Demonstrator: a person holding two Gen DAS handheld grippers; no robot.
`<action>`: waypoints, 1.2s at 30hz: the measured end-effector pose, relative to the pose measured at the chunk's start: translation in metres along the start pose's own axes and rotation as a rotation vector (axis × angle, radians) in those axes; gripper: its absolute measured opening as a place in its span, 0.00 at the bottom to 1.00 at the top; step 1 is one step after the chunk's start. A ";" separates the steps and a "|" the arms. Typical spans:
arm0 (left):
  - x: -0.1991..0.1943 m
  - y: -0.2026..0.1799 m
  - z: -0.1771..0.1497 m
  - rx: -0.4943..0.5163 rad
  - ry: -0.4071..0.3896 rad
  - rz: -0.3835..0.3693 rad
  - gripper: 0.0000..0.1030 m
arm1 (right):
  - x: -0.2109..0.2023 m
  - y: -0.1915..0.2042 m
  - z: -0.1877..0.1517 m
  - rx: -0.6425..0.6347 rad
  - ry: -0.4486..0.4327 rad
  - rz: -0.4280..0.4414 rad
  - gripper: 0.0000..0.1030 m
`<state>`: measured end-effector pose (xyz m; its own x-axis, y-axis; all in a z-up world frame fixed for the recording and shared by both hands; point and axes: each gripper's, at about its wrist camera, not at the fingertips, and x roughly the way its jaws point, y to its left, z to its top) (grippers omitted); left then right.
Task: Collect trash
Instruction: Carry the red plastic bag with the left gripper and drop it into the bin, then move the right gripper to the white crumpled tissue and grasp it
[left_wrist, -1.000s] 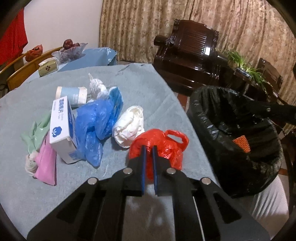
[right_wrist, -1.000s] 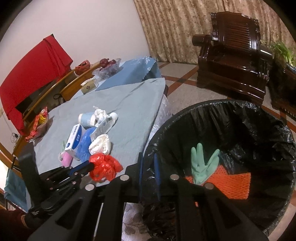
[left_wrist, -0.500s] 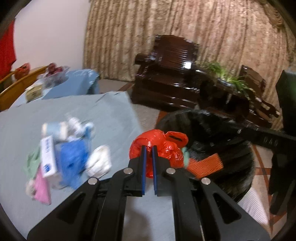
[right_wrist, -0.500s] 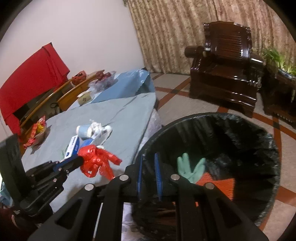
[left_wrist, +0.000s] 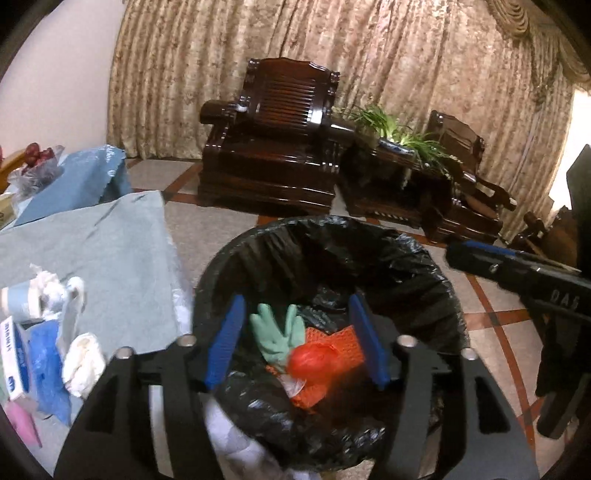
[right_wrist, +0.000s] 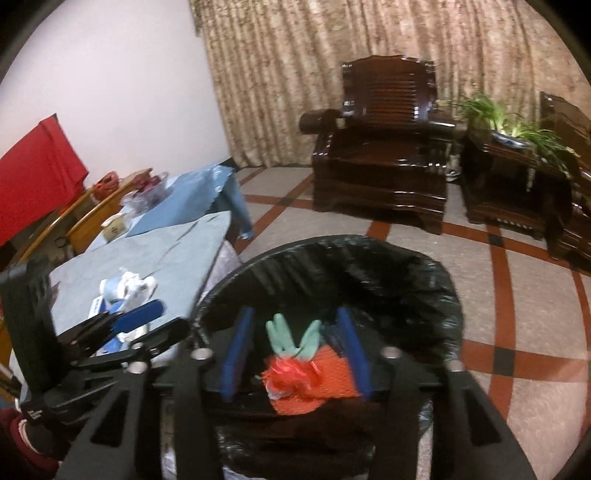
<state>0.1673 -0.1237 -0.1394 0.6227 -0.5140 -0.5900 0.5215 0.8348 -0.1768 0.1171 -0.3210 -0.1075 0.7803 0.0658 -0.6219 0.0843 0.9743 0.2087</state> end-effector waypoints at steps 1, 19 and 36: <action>-0.004 0.003 -0.002 -0.001 -0.008 0.019 0.72 | -0.001 -0.001 -0.001 0.005 -0.006 -0.007 0.75; -0.135 0.111 -0.052 -0.164 -0.079 0.414 0.92 | 0.022 0.115 -0.012 -0.125 -0.015 0.133 0.95; -0.163 0.196 -0.086 -0.286 -0.052 0.587 0.92 | 0.101 0.239 -0.047 -0.358 0.093 0.270 0.94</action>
<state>0.1180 0.1407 -0.1453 0.7875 0.0407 -0.6150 -0.0856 0.9954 -0.0437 0.1866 -0.0710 -0.1562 0.6843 0.3303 -0.6500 -0.3467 0.9317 0.1085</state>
